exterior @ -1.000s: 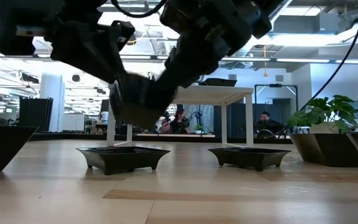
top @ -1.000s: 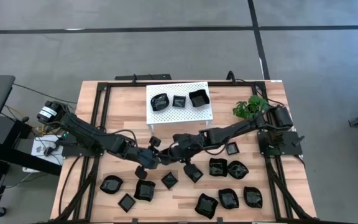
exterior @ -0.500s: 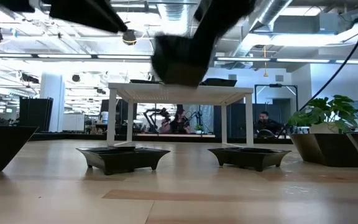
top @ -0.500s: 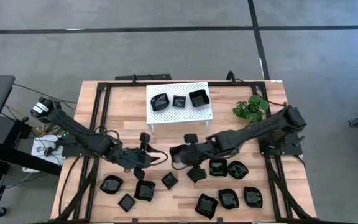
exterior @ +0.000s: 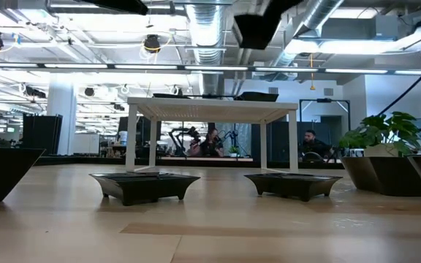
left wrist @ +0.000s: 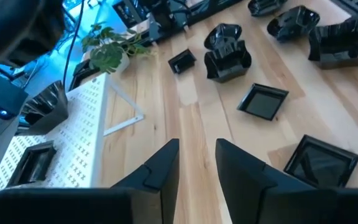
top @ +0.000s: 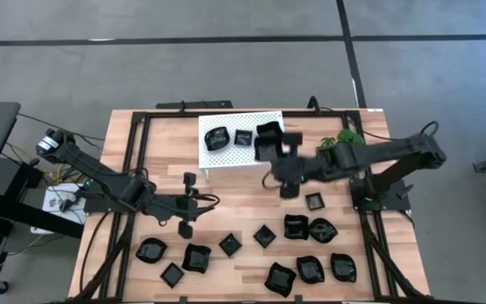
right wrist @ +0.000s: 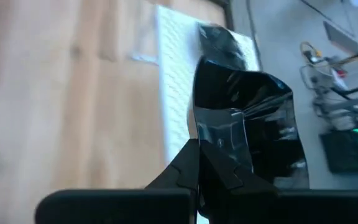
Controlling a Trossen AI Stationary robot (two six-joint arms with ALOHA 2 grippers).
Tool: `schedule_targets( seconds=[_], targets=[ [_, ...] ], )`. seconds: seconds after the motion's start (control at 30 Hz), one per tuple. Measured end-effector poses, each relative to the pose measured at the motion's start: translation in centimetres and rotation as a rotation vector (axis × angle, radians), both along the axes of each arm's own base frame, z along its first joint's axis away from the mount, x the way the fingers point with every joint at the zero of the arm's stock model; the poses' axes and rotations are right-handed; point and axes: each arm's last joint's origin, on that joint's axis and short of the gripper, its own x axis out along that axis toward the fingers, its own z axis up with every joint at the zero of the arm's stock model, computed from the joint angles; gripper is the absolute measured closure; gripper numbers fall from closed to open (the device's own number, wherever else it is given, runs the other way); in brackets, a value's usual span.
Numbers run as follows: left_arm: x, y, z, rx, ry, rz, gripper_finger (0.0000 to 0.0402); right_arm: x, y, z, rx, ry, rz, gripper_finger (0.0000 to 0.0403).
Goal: Pick & Place Mini shaped plates
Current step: Stack the distorted square plate on top of the distorted square plate on the shelf
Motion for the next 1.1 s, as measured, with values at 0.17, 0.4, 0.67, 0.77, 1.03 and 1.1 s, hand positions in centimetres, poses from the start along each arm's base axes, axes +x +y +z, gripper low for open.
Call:
schedule_targets(
  seconds=[0.17, 0.4, 0.67, 0.77, 1.03, 1.1],
  targets=[
    [0.2, 0.3, 0.0, -0.001, -0.002, 0.014, 0.0295, 0.9, -3.7, -0.6, -0.042, 0.083, 0.007, 0.0402],
    [0.2, 0.3, 0.0, -0.001, -0.001, 0.013, 0.0295, 1.8, -7.6, -2.2, 0.005, 0.171, -0.008, 0.0403],
    [0.2, 0.3, 0.0, 0.0, 0.0, 0.013, 0.0295, -1.8, -7.6, 1.2, -0.056, 0.14, 0.063, 0.0403],
    [0.3, 0.4, 0.0, 0.001, 0.0, 0.018, 0.0295, -3.8, -7.5, 2.6, -0.018, 0.043, 0.101, 0.0403],
    [0.6, 1.0, 0.0, -0.003, -0.001, 0.048, 0.0295, -5.6, -9.7, -4.8, 0.031, -0.053, 0.207, 0.0403],
    [0.6, 1.2, 0.0, -0.004, -0.004, 0.056, 0.0296, -5.7, -10.0, -5.5, -0.004, -0.063, 0.218, 0.0403]
  ],
)
